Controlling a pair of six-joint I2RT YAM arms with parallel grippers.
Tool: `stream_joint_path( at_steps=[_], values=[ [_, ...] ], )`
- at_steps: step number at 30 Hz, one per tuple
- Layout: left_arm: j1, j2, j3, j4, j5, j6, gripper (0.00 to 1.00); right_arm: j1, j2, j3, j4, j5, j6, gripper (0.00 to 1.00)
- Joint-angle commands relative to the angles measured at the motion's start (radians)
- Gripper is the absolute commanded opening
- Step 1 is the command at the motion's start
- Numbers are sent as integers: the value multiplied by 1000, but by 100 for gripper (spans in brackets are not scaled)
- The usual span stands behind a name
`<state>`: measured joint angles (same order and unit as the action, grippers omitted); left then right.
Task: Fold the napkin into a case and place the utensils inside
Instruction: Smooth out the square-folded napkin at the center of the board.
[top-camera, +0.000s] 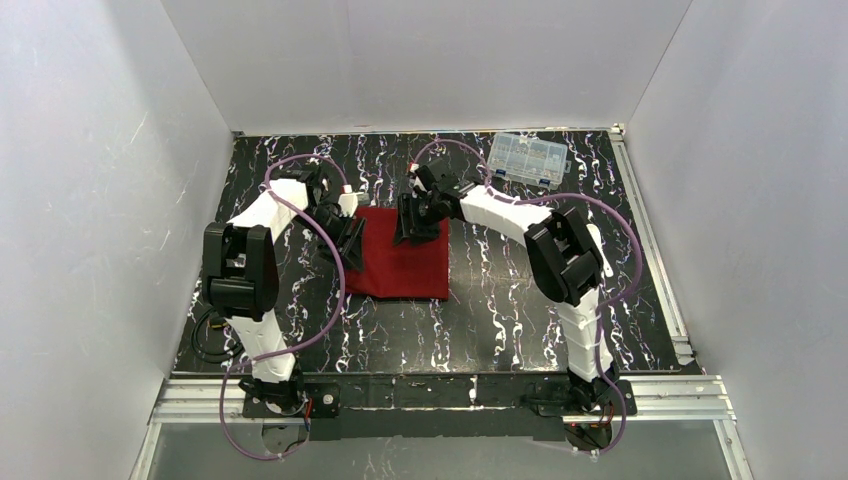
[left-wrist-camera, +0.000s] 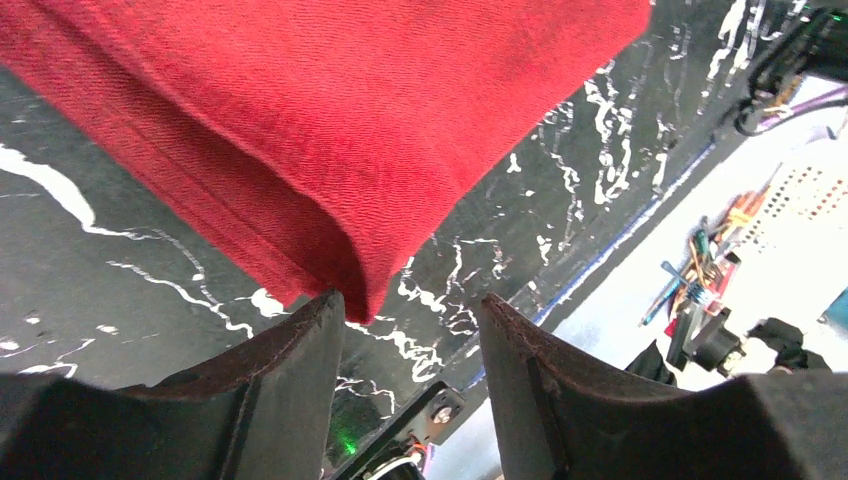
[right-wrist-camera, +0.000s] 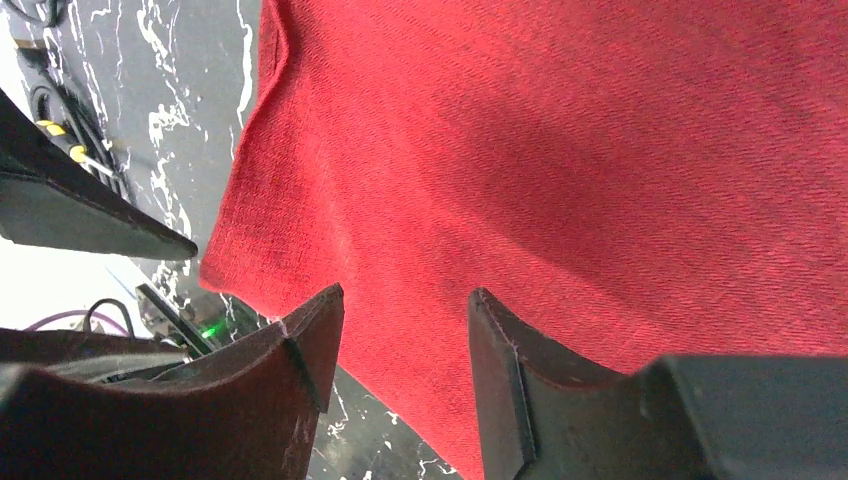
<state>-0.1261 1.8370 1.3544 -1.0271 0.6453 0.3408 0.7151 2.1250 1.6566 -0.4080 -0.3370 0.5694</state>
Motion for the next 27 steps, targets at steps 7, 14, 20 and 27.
stream_joint_path(
  at_steps=[7, 14, 20, 27],
  values=[
    [1, -28, -44, 98, -152, -57, 46, -69, 12, 47, 7, -6, -32, 56],
    [-4, 12, -39, 85, -54, -73, 46, -89, 48, 94, 2, -25, -29, 56],
    [-4, 48, -21, 79, -9, -99, 38, -96, 55, 100, -4, -16, -29, 56],
    [-4, 62, -36, 98, -104, -84, 11, -134, 65, 100, 13, -5, -21, 55]
  ],
)
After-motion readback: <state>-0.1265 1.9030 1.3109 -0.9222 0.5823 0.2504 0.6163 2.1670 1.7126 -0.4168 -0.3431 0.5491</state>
